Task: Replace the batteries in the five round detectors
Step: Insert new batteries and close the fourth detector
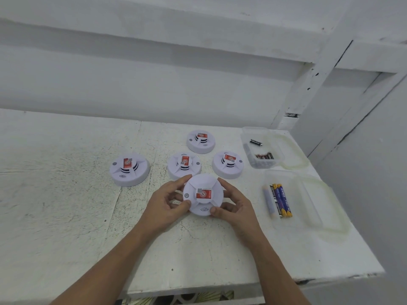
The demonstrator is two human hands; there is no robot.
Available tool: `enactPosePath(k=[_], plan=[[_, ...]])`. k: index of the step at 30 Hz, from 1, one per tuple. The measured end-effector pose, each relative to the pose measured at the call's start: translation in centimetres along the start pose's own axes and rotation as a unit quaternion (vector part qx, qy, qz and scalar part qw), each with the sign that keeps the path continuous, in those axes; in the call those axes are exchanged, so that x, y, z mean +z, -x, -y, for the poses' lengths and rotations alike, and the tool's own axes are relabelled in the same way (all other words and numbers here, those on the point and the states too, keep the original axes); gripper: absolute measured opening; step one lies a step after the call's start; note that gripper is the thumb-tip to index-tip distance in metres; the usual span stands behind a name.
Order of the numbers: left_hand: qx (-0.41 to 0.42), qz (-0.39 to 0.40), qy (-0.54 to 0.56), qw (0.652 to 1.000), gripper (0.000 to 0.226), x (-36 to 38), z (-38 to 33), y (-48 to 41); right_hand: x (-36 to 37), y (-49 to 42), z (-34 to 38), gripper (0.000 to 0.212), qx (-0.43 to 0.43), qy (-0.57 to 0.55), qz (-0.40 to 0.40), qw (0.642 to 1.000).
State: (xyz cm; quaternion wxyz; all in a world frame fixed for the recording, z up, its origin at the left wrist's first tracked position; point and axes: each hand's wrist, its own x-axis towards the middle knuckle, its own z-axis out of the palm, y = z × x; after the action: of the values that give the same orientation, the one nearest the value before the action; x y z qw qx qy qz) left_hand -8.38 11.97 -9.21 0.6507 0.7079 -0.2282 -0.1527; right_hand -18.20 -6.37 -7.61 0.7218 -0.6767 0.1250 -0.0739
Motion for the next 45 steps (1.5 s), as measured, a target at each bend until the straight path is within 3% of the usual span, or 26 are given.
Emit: enactPosePath(k=[17, 27, 32, 40, 45], plan=[[-0.029, -0.002, 0.039, 0.999, 0.058, -0.9, -1.3, 0.1, 0.9, -0.8, 1.5, 0.063, -0.002, 0.07, -0.003, 0.998], [0.002, -0.093, -0.01, 0.996, 0.048, -9.0, -7.1, -6.9, 7.5, -10.3, 8.3, 0.062, -0.059, 0.108, 0.067, 0.99], [-0.058, -0.089, -0.007, 0.994, 0.049, -12.4, -6.5, -11.0, 10.2, -16.6, 8.5, 0.063, -0.051, 0.189, 0.076, 0.978], [-0.147, -0.078, -0.02, 0.986, 0.057, -13.8, -2.9, -14.8, 11.6, -21.5, 6.5, 0.064, 0.032, 0.268, 0.083, 0.959], [-0.155, -0.077, -0.116, 0.978, 0.06, -14.1, -1.7, -15.9, 11.9, -22.2, 6.0, 0.061, 0.027, 0.345, 0.079, 0.935]])
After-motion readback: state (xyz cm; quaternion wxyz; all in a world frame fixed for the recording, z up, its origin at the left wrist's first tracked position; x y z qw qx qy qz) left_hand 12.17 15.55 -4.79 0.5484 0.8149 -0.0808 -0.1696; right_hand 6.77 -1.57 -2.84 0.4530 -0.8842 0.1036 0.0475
